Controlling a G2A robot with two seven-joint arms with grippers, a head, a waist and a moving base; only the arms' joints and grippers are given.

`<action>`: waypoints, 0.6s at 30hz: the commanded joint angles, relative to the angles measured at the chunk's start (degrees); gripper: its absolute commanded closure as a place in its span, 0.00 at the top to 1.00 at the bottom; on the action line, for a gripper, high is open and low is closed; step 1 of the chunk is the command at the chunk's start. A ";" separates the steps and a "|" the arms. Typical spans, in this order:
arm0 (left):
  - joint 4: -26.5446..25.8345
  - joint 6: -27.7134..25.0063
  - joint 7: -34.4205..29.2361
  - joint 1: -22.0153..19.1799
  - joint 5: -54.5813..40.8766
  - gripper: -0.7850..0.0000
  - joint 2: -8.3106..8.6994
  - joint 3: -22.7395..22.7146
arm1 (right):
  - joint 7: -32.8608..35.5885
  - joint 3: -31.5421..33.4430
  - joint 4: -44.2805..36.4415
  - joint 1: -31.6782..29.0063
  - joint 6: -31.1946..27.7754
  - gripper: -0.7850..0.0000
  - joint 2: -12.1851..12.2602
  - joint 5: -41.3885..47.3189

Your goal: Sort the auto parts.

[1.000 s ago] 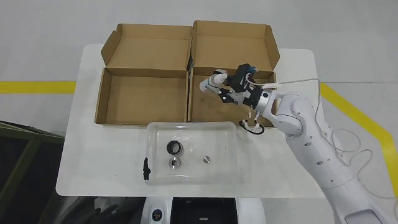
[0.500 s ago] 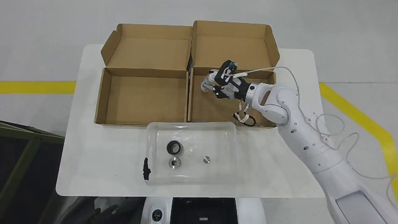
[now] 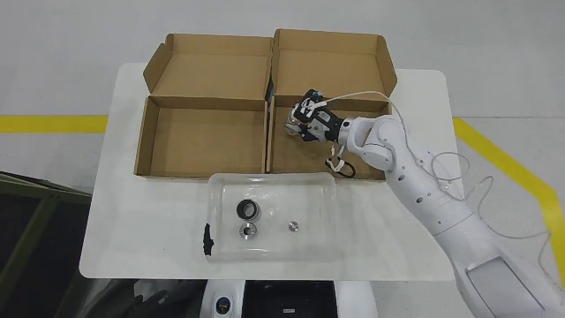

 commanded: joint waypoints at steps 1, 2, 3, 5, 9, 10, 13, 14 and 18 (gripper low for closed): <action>0.00 0.00 0.00 0.00 0.00 1.00 0.00 0.00 | -0.05 0.10 -0.19 0.11 -0.02 1.00 -0.08 -0.14; 0.00 0.00 0.00 0.00 0.00 1.00 0.00 0.00 | -0.17 0.31 -0.53 0.11 0.03 1.00 -0.06 -0.43; 0.00 0.00 0.00 0.00 0.00 1.00 0.00 0.00 | -0.31 0.58 -0.94 -0.01 0.04 1.00 0.00 -0.70; 0.00 0.00 0.00 0.00 0.00 1.00 0.00 0.00 | -0.62 1.41 -2.24 -0.43 -0.32 1.00 0.26 -1.37; 0.00 0.00 0.00 0.00 0.00 1.00 0.00 0.00 | -0.87 4.15 -7.10 -2.47 -1.39 1.00 1.29 -3.23; 0.00 0.00 0.00 0.00 0.00 1.00 0.00 0.00 | -0.81 5.02 -8.65 -3.23 -1.75 1.00 1.62 -3.64; 0.00 0.00 0.00 0.00 0.00 1.00 0.00 0.00 | -0.09 7.69 -13.48 -5.68 -3.13 1.00 2.62 -4.77; 0.00 0.00 0.00 0.00 0.00 1.00 0.00 0.00 | 0.30 8.57 -15.32 -6.61 -3.65 1.00 2.96 -5.09; 0.00 0.00 0.00 0.00 0.00 1.00 0.00 0.00 | 1.58 11.65 -22.22 -10.25 -6.04 1.00 4.14 -6.25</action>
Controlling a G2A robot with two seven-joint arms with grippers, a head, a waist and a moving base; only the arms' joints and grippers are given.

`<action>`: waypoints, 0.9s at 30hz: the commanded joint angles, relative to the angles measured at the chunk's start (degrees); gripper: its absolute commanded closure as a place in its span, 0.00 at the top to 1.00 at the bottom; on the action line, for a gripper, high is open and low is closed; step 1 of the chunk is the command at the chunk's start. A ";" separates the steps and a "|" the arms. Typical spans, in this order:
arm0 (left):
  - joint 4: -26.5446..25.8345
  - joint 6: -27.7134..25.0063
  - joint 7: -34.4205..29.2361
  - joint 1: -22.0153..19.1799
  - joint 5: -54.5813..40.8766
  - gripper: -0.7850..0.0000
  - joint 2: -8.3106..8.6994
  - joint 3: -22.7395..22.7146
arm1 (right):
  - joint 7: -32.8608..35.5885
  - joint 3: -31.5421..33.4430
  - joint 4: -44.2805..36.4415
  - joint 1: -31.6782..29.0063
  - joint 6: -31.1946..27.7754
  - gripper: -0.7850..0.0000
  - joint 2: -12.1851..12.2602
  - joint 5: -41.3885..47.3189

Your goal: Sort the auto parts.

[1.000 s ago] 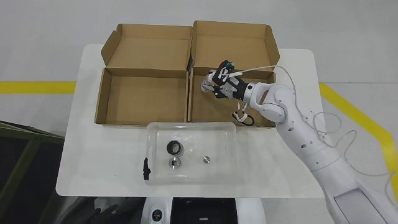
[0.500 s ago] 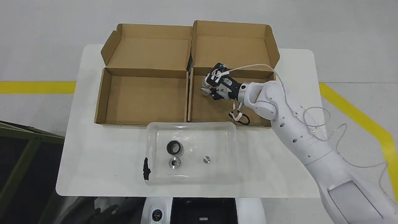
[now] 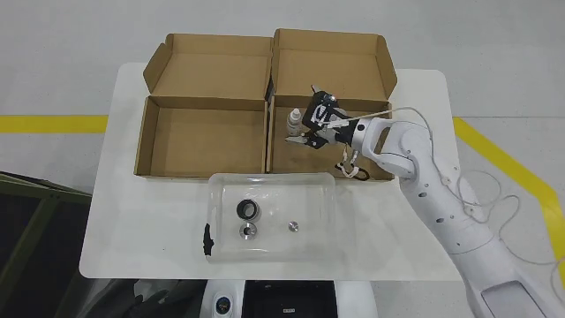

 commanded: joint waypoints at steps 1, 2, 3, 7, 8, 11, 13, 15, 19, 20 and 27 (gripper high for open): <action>0.00 0.00 0.00 0.00 0.00 1.00 0.00 0.00 | 0.39 1.27 -3.27 -1.84 -1.48 1.00 0.50 -0.27; 0.00 0.00 0.00 0.00 0.00 1.00 0.00 0.00 | 0.70 1.88 -4.57 -2.69 -2.16 1.00 0.74 -0.45; 0.00 0.00 0.00 0.00 0.00 1.00 0.00 0.00 | 0.93 2.41 -5.92 -3.54 -2.81 1.00 0.96 -0.52; 0.00 0.00 0.00 0.00 0.00 1.00 0.00 0.00 | 2.68 4.30 -11.41 -7.25 -4.43 1.00 1.80 -1.43; 0.00 0.00 0.00 0.00 0.00 1.00 0.00 0.00 | 3.10 4.66 -12.56 -8.18 -4.97 1.00 1.99 -1.44; 0.00 0.00 0.00 0.00 0.00 1.00 0.00 0.00 | 4.65 5.40 -16.13 -10.91 -6.48 1.00 2.52 -1.65; 0.00 0.00 0.00 0.00 0.00 1.00 0.00 0.00 | 5.32 5.65 -18.20 -12.76 -7.23 1.00 2.79 -1.12; 0.00 0.00 0.00 0.00 0.00 1.00 0.00 0.00 | 6.18 5.88 -19.74 -14.29 -7.92 1.00 3.06 -0.79; 0.00 0.00 0.00 0.00 0.00 1.00 0.00 0.00 | 8.20 5.68 -22.31 -16.99 -9.13 1.00 3.51 -1.14; 0.00 0.00 0.00 0.00 0.00 1.00 0.00 0.00 | 8.83 5.48 -23.02 -17.64 -9.40 1.00 3.62 -1.57; 0.00 0.00 0.00 0.00 0.00 1.00 0.00 0.00 | 11.43 3.37 -26.18 -21.46 -10.88 1.00 4.16 -4.26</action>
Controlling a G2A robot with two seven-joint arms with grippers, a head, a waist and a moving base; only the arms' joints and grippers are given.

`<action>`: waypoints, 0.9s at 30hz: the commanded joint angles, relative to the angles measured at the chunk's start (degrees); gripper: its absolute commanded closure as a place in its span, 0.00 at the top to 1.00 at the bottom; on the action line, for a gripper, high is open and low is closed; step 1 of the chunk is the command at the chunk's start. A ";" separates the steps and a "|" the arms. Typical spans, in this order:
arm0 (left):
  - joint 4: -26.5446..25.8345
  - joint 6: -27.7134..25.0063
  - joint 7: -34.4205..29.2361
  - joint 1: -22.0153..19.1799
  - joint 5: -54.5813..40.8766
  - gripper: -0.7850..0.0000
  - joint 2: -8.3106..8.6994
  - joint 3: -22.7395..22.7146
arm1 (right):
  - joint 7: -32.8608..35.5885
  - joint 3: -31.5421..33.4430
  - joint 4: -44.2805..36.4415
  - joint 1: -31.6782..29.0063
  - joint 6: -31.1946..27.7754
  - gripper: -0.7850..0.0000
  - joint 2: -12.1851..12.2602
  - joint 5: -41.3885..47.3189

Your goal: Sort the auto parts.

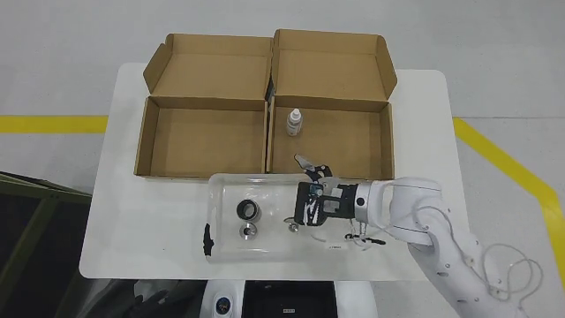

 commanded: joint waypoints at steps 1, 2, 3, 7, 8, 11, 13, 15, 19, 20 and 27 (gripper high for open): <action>0.00 0.00 0.00 0.00 0.00 1.00 0.00 0.00 | 0.56 -0.75 0.09 -0.72 -0.62 1.00 0.12 -0.93; 0.00 0.00 0.00 0.00 0.00 1.00 0.00 0.00 | 0.87 -1.14 0.07 -0.98 -0.62 1.00 0.16 -1.61; 0.00 0.00 0.00 0.00 0.00 1.00 0.00 0.00 | 0.94 -1.59 0.06 -1.26 -0.73 1.00 0.18 -2.08; 0.00 0.00 0.00 0.00 0.00 1.00 0.00 0.00 | 1.96 -3.03 -0.36 -2.17 -0.91 1.00 0.34 -4.57; 0.00 0.00 0.00 0.00 0.00 1.00 0.00 0.00 | 2.23 -3.27 -0.56 -2.33 -0.79 1.00 0.38 -5.26; 0.00 0.00 0.00 0.00 0.00 1.00 0.00 0.00 | 2.97 -4.08 -0.92 -2.72 -0.39 1.00 0.47 -7.12; 0.00 0.00 0.00 0.00 0.00 1.00 0.00 0.00 | 3.60 -4.66 -1.06 -2.77 -0.12 1.00 0.50 -8.54; 0.00 0.00 0.00 0.00 0.00 1.00 0.00 0.00 | 4.17 -5.25 -1.03 -2.72 0.07 1.00 0.52 -9.87; 0.00 0.00 0.00 0.00 0.00 1.00 0.00 0.00 | 5.17 -6.36 -0.89 -2.51 0.55 1.00 0.51 -11.98; 0.00 0.00 0.00 0.00 0.00 1.00 0.00 0.00 | 5.37 -6.54 -0.88 -2.45 0.64 1.00 0.52 -12.33; 0.00 0.00 0.00 0.00 0.00 1.00 0.00 0.00 | 7.24 -7.60 -0.48 -2.34 0.53 1.00 0.59 -13.65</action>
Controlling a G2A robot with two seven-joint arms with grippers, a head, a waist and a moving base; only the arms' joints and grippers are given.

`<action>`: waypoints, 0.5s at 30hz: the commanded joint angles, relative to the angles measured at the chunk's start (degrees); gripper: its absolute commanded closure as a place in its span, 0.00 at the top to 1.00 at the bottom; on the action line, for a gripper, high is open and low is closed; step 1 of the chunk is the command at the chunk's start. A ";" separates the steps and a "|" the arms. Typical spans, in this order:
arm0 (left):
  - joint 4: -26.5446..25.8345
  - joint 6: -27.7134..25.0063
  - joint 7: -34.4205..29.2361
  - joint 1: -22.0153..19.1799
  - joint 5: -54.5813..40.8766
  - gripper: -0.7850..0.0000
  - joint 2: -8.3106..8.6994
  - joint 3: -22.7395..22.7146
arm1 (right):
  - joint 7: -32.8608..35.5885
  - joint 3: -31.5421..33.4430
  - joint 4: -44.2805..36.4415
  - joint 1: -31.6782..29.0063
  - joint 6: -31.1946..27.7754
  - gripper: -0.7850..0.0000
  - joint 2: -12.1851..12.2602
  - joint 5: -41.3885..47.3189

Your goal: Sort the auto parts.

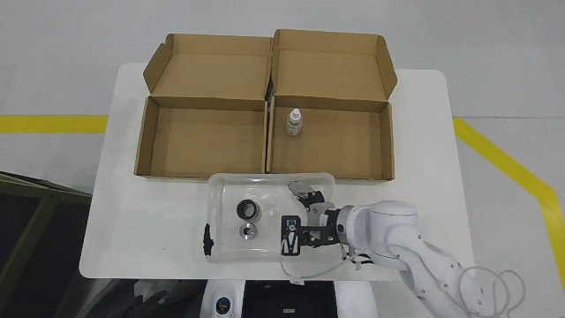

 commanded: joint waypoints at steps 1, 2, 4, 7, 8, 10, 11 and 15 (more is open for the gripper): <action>0.00 0.00 0.00 0.00 0.00 1.00 0.00 0.00 | 0.63 -0.29 0.23 0.06 -0.21 1.00 0.02 -0.12; 0.00 0.00 0.00 0.00 0.00 1.00 0.00 0.00 | 0.90 -0.44 0.35 0.10 -0.30 1.00 0.02 -0.09; 0.00 0.00 0.00 0.00 0.00 1.00 0.00 0.00 | 1.42 -0.75 0.56 0.21 -0.49 1.00 0.02 0.01; 0.00 0.00 0.00 0.00 0.00 1.00 0.00 0.00 | 2.16 -1.25 1.09 0.34 -0.54 1.00 0.00 0.08; 0.00 0.00 0.00 0.00 0.00 1.00 0.00 0.00 | 2.37 -1.41 1.31 0.43 -0.56 1.00 0.00 0.10; 0.00 0.00 0.00 0.00 0.00 1.00 0.00 0.00 | 2.71 -1.77 1.80 0.65 -0.55 0.98 -0.04 0.14; 0.00 0.00 0.00 0.00 0.00 1.00 0.00 0.00 | 2.92 -1.95 1.99 0.81 -0.54 0.98 -0.06 0.07; 0.00 0.00 0.00 0.00 0.00 1.00 0.00 0.00 | 3.45 -2.92 2.86 1.55 -0.62 0.97 -0.22 0.20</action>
